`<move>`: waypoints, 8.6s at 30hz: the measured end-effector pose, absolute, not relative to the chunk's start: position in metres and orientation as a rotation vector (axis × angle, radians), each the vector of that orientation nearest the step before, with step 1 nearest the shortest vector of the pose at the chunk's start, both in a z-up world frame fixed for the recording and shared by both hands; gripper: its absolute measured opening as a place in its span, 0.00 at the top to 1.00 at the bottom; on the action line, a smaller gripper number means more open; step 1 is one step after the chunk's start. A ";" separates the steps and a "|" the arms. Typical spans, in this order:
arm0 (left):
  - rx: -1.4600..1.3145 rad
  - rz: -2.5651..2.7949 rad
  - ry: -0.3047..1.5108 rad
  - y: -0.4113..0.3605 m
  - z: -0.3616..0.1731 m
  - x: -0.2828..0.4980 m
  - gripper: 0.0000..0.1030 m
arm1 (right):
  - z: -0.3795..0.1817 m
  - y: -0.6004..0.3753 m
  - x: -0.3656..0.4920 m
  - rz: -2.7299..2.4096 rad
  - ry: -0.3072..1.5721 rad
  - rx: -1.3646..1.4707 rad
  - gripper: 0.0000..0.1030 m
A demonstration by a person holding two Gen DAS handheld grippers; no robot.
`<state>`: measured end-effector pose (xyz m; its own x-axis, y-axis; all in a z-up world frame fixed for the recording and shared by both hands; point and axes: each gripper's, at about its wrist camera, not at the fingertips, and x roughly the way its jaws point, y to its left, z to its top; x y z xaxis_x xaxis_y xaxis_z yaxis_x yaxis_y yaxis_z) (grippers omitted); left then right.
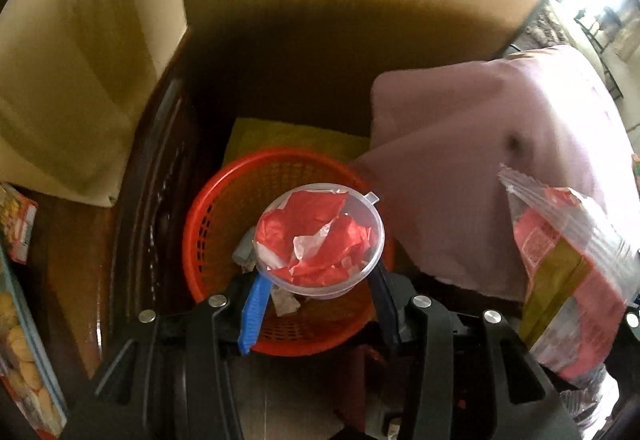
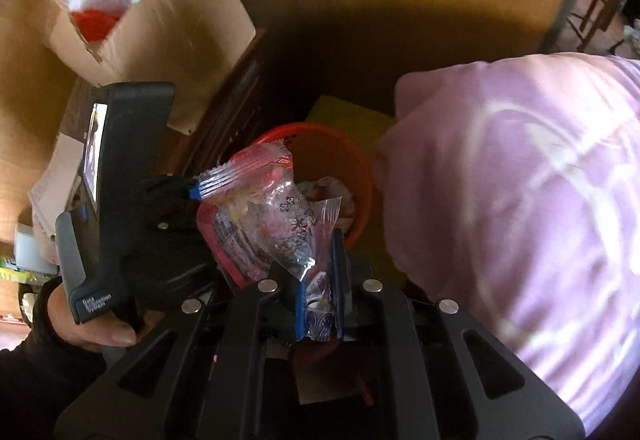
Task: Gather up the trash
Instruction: 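Carry the cup and snack wrapper over the red wastebasket, then open the left tool over the basket while the right tool releases the wrapper, then move both open tools back over the bed, then grasp the orange medicine box with the left tool, then grasp the yellow flower with the right tool while the left tool holds the box, then carry the orange box and yellow flower over the red wastebasket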
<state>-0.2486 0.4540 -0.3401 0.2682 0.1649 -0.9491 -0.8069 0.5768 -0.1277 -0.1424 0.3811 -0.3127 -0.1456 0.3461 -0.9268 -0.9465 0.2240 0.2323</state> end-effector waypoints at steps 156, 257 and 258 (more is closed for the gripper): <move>-0.388 0.162 1.064 0.151 -0.243 0.294 0.84 | -0.260 -0.101 0.306 0.274 0.823 -0.071 0.15; -0.340 0.219 0.622 0.235 -0.092 -0.145 0.83 | -0.134 0.117 -0.086 0.838 0.647 -0.364 0.63; -0.349 0.232 0.628 0.241 -0.095 -0.148 0.83 | -0.137 0.124 -0.087 0.847 0.652 -0.377 0.63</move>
